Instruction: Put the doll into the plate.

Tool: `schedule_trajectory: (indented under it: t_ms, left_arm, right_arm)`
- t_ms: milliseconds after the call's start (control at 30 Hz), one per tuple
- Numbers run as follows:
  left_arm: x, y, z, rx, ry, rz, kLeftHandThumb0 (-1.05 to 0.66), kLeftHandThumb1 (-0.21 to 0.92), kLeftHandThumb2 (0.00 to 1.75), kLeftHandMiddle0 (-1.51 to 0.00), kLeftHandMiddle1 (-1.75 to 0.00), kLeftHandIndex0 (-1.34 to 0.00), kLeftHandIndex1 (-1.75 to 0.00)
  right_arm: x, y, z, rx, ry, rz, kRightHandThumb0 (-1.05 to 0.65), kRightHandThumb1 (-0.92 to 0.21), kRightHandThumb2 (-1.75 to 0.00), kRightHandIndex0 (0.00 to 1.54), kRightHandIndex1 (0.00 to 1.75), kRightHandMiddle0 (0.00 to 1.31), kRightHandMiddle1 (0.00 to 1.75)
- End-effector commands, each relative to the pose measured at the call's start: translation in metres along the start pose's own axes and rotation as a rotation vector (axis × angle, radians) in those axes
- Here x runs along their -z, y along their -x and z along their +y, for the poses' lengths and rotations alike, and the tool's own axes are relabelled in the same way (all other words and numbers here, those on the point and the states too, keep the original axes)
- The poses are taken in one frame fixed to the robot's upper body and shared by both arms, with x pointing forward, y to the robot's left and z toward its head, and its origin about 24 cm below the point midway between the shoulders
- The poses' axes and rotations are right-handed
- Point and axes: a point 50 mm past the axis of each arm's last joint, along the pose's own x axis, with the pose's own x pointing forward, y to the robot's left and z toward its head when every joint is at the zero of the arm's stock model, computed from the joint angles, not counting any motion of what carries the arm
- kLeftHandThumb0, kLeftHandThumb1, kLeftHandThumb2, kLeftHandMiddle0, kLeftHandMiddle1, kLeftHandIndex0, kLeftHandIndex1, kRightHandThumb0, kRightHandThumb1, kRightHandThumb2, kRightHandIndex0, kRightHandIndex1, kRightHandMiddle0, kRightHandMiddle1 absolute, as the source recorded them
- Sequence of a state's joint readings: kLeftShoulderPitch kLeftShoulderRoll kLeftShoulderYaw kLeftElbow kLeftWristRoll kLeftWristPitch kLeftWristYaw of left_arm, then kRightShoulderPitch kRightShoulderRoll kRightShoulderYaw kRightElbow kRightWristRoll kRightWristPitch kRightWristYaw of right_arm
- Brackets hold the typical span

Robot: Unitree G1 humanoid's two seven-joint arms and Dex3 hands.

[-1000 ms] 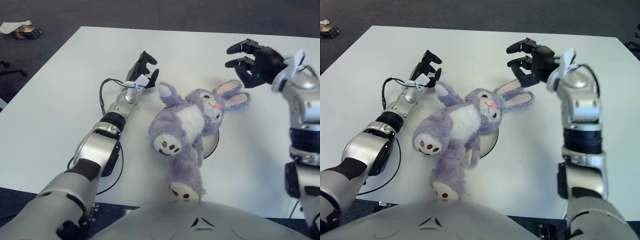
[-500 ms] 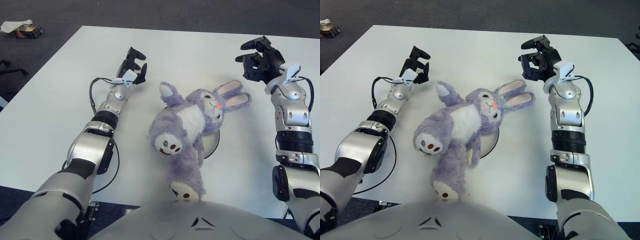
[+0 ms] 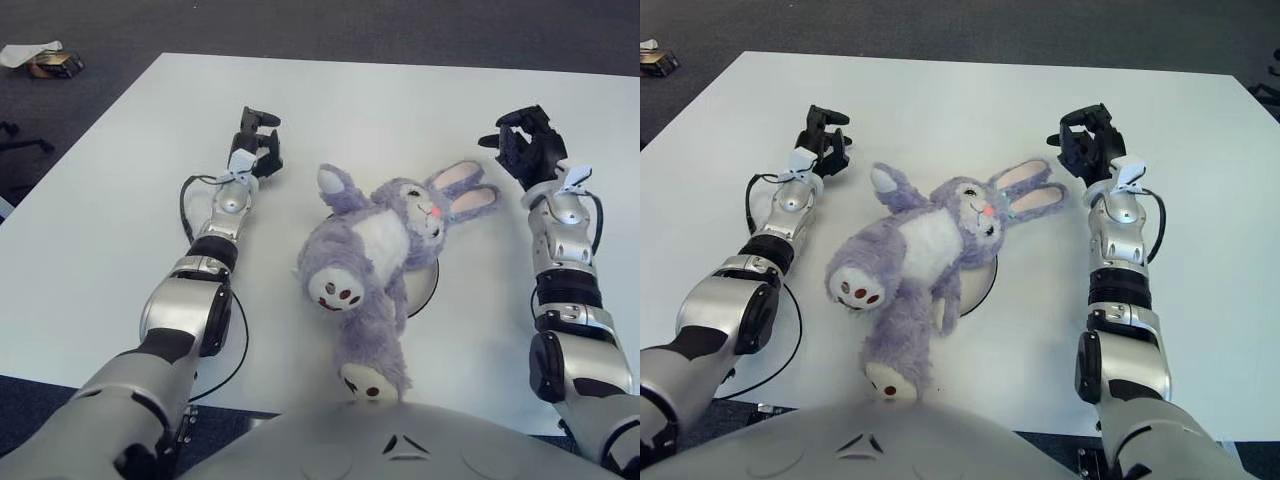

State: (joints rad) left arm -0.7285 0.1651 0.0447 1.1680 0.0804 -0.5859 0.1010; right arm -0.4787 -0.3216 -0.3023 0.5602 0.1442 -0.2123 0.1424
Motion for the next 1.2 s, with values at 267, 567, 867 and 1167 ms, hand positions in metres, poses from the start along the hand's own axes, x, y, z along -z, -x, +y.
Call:
schedule_trajectory:
  t_ms: [267,567,867,1167]
  left_arm:
    - [0.015,0.005,0.008,-0.078,0.171,0.091,-0.35,0.92,0.54,-0.45,-1.42,-0.18,-1.75]
    - [0.021,0.008,0.011,-0.107,0.277,0.125,-0.36,0.87,0.59,-0.55,-1.62,-0.23,-1.75]
    - [0.027,0.014,0.018,-0.103,0.284,0.126,-0.39,0.64,0.91,-0.74,-1.74,-0.37,-1.75]
    - [0.033,0.019,0.019,-0.053,0.284,0.145,-0.41,0.56,1.01,-0.85,-1.75,-0.42,-1.75]
  right_arm:
    - [0.017,0.006,-0.018,0.152,-0.097,-0.016,-0.36,-0.83,-0.65,0.39,1.47,0.25,1.75]
    - [0.029,0.012,-0.027,0.221,-0.134,0.027,-0.39,-0.65,-0.90,0.48,1.55,0.36,1.75]
    - [0.038,0.023,-0.024,0.102,-0.088,0.108,-0.02,-0.26,-1.30,0.73,1.47,0.50,1.75]
    - [0.037,0.037,-0.015,-0.022,-0.013,0.211,-0.01,-0.21,-1.41,0.74,1.61,0.47,1.75]
